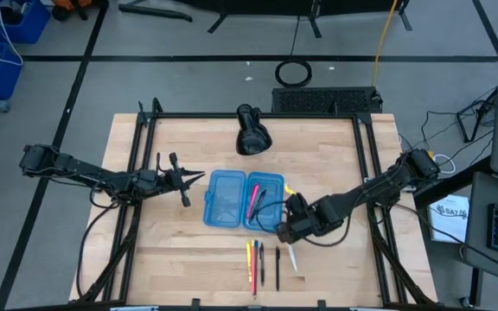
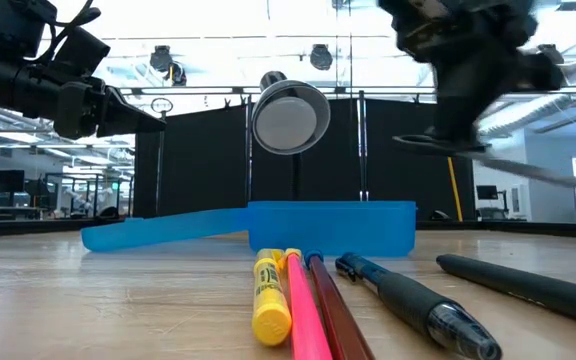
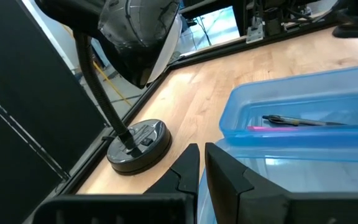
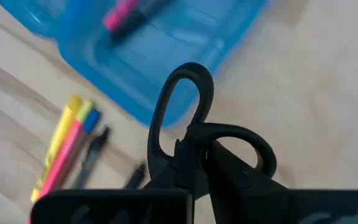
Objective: Pick & place school supplies into a supply box
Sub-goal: Put the black scissors into the blue supply box
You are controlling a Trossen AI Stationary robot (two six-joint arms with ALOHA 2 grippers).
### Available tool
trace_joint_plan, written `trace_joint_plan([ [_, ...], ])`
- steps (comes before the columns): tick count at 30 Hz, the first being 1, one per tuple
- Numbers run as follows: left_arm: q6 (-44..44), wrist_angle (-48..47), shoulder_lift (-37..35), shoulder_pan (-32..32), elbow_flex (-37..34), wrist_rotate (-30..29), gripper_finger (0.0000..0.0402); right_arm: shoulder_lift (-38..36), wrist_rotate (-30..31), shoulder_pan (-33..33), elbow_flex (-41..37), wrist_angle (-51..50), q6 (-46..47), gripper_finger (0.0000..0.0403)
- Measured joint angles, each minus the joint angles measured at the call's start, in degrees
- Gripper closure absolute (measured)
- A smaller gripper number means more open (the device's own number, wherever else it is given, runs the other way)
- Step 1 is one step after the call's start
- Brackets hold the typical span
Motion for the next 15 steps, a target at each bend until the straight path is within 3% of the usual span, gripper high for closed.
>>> trace_joint_plan([
  [9,0.12,1.75,0.01,0.00,0.00,0.02,0.0369,-0.02,-0.41,-11.77,0.08,9.16,-15.30,0.0392],
  [15,0.68,1.74,0.01,0.00,0.00,0.02,0.0369,-0.02,-5.73,-19.67,0.08,18.49,-22.65,0.0393],
])
